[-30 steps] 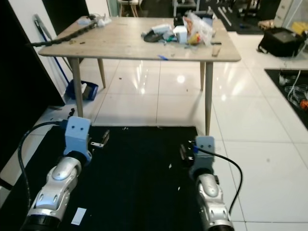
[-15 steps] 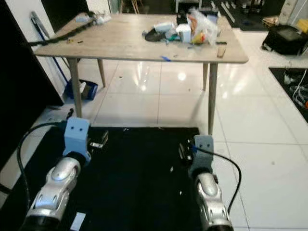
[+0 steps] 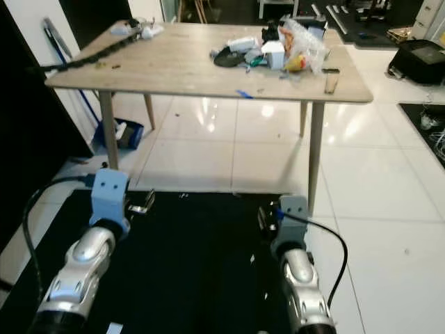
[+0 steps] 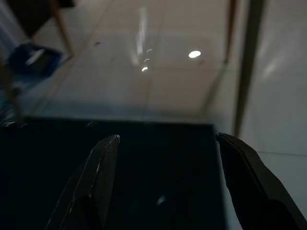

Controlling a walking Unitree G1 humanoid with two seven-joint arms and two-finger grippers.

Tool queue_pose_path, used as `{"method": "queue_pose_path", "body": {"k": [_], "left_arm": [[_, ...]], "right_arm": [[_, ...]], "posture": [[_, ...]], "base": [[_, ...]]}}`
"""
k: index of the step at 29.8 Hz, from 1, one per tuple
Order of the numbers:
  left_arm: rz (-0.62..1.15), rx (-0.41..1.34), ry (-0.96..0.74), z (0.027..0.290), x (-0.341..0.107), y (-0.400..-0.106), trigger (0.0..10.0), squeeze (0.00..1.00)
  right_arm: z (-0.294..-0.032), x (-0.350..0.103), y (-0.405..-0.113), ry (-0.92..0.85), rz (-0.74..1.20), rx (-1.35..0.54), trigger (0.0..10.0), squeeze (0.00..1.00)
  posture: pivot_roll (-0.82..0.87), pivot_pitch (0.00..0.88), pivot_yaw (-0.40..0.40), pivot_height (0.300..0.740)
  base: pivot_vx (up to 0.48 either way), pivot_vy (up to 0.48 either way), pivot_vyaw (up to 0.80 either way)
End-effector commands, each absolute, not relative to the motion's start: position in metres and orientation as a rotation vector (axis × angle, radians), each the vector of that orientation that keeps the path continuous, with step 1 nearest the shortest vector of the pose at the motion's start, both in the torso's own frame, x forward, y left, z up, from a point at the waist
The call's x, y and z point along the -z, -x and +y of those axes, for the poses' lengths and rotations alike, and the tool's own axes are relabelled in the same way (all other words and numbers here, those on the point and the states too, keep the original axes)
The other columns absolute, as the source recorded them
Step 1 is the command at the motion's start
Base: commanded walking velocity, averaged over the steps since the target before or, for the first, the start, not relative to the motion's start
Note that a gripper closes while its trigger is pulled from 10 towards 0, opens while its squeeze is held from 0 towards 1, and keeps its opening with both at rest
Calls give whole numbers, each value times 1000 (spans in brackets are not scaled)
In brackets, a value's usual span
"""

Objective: Picking trash to rubbish bin

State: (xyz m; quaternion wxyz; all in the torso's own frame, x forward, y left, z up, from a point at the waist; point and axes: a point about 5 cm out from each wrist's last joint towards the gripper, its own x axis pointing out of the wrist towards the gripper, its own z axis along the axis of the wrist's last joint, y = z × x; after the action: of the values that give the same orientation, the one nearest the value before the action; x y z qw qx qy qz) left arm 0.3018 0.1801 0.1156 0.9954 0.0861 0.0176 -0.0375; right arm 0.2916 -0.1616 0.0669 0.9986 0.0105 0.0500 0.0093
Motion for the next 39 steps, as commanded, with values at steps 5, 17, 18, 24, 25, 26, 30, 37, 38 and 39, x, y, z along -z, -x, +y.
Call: {"method": "queue_pose_path", "body": {"k": [5, 17, 18, 24, 25, 26, 30, 37, 38, 39], "left_arm": [[55, 61, -188, 189, -111, -300, 10000, 0], [65, 65, -167, 182, -105, -298, 10000, 0], [62, 65, -164, 180, -106, -298, 10000, 0], [52, 69, -147, 175, -105, -298, 10000, 0], [52, 69, -147, 175, -105, -298, 10000, 0], [54, 72, -144, 174, -104, -297, 10000, 0], [53, 78, -137, 171, -103, -296, 10000, 0], [37, 80, -133, 170, -106, -299, 10000, 0], [37, 79, -132, 170, -106, -299, 10000, 0], [36, 79, -132, 170, -106, -299, 10000, 0]], "right_arm": [[-160, -73, -292, -38, 52, 2, 10000, 0], [-146, -111, -302, 101, -111, -131, 10000, 0], [-143, -115, -303, 126, -128, -152, 10000, 0], [-143, -125, -303, 177, -188, -157, 10000, 0], [-143, -125, -303, 177, -188, -157, 10000, 0], [-143, -126, -303, 177, -192, -153, 10000, 0], [-144, -123, -299, 177, -187, -149, 10000, 0], [-145, -122, -297, 177, -190, -127, 10000, 0], [-146, -122, -297, 177, -189, -127, 10000, 0], [-146, -122, -297, 177, -189, -127, 10000, 0]], "posture": [[-26, 72, 26, 740], [-43, 62, 1, 740], [-47, 57, -11, 740], [-57, 49, -24, 740], [-57, 49, -24, 740], [-60, 47, -26, 740], [-61, 34, -30, 740], [-67, 17, -25, 740], [-67, 17, -25, 740], [-67, 17, -25, 740]], "base": [[325, 0, 0], [327, 0, 0], [326, 0, 0], [327, 0, 0], [330, 0, 0], [326, 0, 0], [327, 0, 0], [326, 0, 0], [326, 0, 0], [326, 0, 0]]}}
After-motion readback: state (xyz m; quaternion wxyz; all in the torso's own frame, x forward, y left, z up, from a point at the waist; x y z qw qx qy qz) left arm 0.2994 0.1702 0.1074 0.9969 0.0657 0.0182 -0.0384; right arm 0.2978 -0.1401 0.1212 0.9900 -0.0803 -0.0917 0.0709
